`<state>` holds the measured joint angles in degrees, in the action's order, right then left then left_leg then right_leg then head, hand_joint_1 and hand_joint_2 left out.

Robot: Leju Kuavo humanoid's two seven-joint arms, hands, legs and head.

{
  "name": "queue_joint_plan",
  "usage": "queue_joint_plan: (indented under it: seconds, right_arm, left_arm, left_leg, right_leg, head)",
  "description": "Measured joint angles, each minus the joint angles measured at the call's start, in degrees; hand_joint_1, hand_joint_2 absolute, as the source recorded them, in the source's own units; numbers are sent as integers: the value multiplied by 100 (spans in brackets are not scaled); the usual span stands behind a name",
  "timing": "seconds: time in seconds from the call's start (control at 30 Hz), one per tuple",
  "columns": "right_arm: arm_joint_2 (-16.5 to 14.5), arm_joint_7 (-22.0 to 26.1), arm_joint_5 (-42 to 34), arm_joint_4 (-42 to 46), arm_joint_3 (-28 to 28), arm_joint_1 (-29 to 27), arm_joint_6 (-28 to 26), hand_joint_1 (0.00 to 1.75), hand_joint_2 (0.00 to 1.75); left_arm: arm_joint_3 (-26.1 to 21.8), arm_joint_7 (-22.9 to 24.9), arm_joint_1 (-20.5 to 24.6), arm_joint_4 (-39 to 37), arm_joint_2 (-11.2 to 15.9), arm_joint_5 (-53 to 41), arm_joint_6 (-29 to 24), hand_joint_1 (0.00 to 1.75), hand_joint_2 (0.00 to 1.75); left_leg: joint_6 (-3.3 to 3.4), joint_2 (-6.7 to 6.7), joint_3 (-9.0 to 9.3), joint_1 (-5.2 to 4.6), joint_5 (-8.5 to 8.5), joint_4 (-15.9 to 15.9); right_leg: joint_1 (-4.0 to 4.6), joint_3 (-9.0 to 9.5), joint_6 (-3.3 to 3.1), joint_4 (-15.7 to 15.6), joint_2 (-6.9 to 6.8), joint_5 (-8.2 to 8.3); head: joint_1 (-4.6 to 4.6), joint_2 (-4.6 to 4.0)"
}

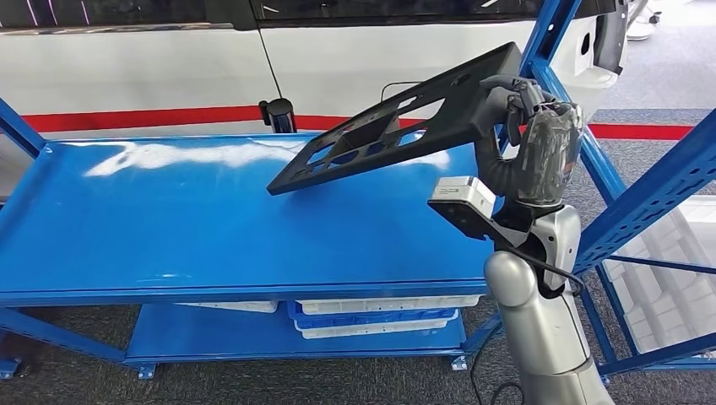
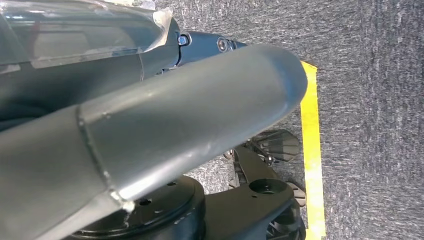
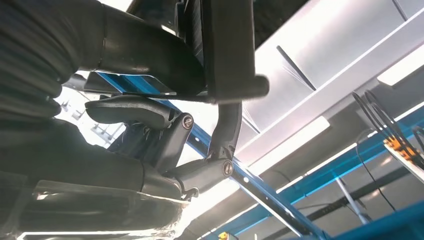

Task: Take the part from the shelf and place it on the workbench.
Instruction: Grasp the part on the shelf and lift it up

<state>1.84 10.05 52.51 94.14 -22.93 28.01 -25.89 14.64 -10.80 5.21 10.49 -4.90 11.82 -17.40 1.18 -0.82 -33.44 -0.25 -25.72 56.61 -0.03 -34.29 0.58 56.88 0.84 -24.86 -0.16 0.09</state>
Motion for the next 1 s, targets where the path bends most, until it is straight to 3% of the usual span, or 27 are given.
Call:
queue_joint_plan:
  seconds: [1.0]
  right_arm:
    - [148,29,-22,325,-38,-61,-18,175,175]
  left_arm:
    - [-48,-55,24,0,-15,1,6,0,0]
  left_leg:
    - [0,-1,11,3,1,0]
  right_leg:
    - [2,14,-1,1,-1,1]
  head:
    - [-1,0]
